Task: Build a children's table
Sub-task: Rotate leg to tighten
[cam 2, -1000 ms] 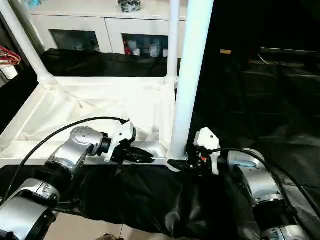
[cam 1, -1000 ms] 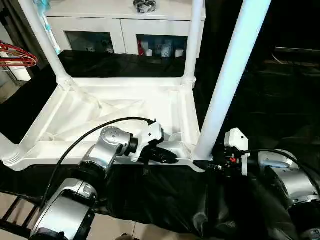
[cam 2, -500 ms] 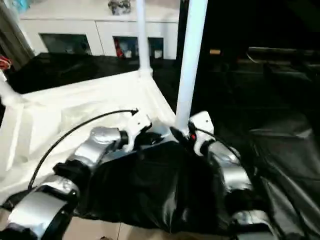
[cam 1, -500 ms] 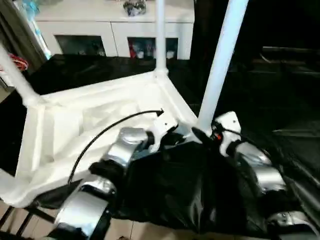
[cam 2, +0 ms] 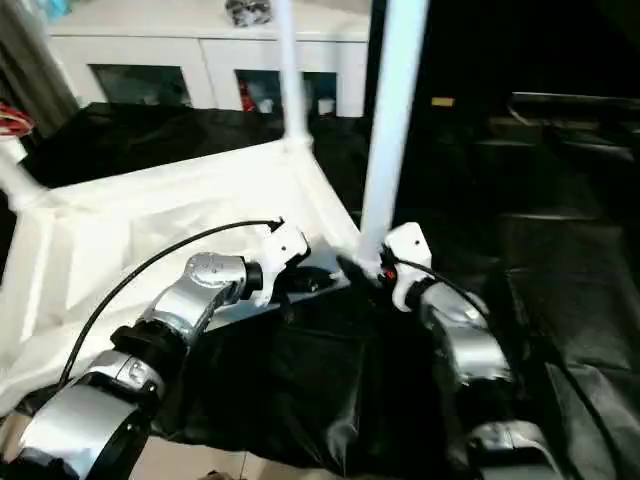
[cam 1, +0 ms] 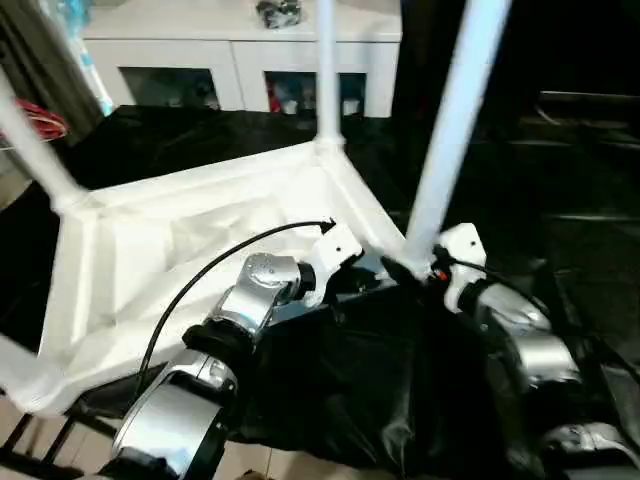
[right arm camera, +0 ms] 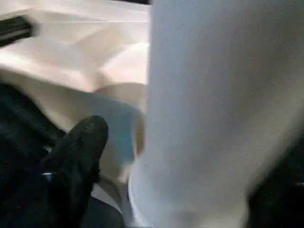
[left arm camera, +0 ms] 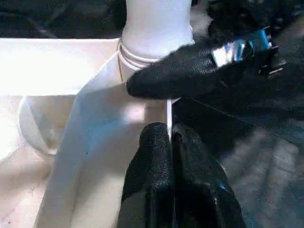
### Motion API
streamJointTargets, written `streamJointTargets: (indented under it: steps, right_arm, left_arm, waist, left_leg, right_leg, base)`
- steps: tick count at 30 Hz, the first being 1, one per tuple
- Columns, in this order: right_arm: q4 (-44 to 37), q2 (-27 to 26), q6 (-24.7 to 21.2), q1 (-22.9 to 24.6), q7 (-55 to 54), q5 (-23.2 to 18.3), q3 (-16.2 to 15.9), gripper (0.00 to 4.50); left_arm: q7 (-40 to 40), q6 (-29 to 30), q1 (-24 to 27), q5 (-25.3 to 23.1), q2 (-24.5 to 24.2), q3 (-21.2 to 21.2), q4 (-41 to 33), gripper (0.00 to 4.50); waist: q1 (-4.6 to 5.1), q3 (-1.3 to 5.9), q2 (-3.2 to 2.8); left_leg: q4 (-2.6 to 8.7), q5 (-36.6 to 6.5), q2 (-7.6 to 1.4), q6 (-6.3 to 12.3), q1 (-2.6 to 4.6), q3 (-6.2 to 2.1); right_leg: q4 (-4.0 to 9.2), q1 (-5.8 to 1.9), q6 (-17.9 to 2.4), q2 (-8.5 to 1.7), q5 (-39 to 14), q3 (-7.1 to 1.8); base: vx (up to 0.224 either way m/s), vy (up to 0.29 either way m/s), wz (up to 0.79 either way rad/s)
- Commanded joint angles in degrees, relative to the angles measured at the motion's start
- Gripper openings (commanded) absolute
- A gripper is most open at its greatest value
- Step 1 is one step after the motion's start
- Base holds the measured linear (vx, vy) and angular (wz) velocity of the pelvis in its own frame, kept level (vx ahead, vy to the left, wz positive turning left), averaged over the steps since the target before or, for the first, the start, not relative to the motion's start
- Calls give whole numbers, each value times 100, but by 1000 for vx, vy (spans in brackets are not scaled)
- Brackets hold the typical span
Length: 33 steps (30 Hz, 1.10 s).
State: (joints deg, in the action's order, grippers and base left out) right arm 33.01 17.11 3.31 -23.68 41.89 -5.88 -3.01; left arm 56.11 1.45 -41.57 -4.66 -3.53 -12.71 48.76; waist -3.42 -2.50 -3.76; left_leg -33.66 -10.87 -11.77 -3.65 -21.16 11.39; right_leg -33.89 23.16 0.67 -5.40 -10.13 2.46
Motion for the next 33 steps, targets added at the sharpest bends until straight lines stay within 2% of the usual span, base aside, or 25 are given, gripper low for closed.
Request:
streamJointTargets:
  steps: [1, 5, 8, 10, 13, 17, 22, 25, 29, 31, 33]
  right_arm:
    - [-215, 86, 16, 201, 637, 16, -402, 432]
    - [-556, 409, -167, 392, 1435, -188, -508, 432]
    - [-721, 581, -364, 475, 1827, -333, -525, 432]
    - [-844, 739, -541, 536, 2123, -447, -555, 406]
    - [-952, 874, -694, 602, 2367, -547, -576, 395]
    - [-1144, 997, -937, 698, 2692, -641, -632, 355]
    - [-1206, 1028, -1058, 742, 2791, -674, -687, 310]
    - [-1243, 1031, -1122, 777, 2832, -707, -729, 288]
    - [-1306, 971, -1181, 846, 2816, -720, -761, 267]
    - [-1229, 755, -1103, 846, 2499, -691, -680, 260]
    - [-929, 461, -906, 721, 1855, -529, -545, 258]
  left_arm:
    - [561, -264, 56, 382, 79, -63, -299, 0]
    - [1037, -218, 123, 467, -113, -90, -441, 0]
    - [1404, -138, 180, 538, -249, -138, -579, 0]
    - [1764, -62, 241, 590, -399, -197, -719, 0]
    - [2147, 75, 310, 664, -562, -255, -892, 0]
    - [2550, 170, 386, 659, -772, -341, -1008, 0]
    - [2629, 212, 416, 697, -853, -332, -1041, 0]
    - [2643, 239, 431, 700, -881, -332, -1069, 0]
    - [2506, 299, 428, 700, -855, -315, -1095, 0]
    - [2061, 272, 355, 619, -709, -244, -969, 0]
    - [1541, 264, 230, 530, -529, -169, -773, 0]
  waist:
    - [-18, 346, 160]
    - [-54, 326, 160]
    - [-56, 328, 155]
    - [-58, 333, 154]
    - [-71, 340, 137]
    - [-72, 343, 126]
    - [-64, 337, 138]
    - [-63, 330, 132]
    - [-66, 340, 132]
    - [-66, 337, 135]
    - [-30, 320, 133]
  left_leg:
    - [344, -982, -112, 738, 25, -29]
    - [371, -1172, -123, 646, 26, -38]
    - [378, -1231, -129, 612, 31, -42]
    - [375, -1184, -131, 623, 15, -44]
    - [376, -1139, -141, 616, 30, -44]
    - [381, -1132, -146, 587, 32, -47]
    - [378, -1130, -133, 546, 29, -40]
    - [389, -1215, -141, 494, 43, -43]
    - [379, -1113, -137, 501, 36, -42]
    - [378, -1118, -132, 501, 32, -43]
    - [387, -1251, -121, 406, 32, -43]
  right_leg:
    - [381, -286, -1582, -235, -856, -128]
    - [401, -286, -1471, -226, -1239, -127]
    - [407, -283, -1471, -230, -1297, -133]
    - [394, -287, -1474, -231, -1240, -132]
    - [388, -280, -1515, -235, -1182, -133]
    - [375, -274, -1558, -230, -1089, -131]
    - [374, -280, -1572, -231, -1080, -132]
    - [393, -268, -1531, -235, -1257, -133]
    - [374, -275, -1542, -230, -1089, -135]
    - [380, -274, -1538, -235, -1108, -133]
    - [410, -249, -1486, -243, -1375, -135]
  base:
    - [0, 0, 0]
    - [0, 0, 0]
    - [0, 0, 0]
    - [0, 0, 0]
    - [0, 0, 0]
    - [0, 0, 0]
    - [0, 0, 0]
    - [0, 0, 0]
    - [0, 0, 0]
    - [0, 0, 0]
    - [0, 0, 0]
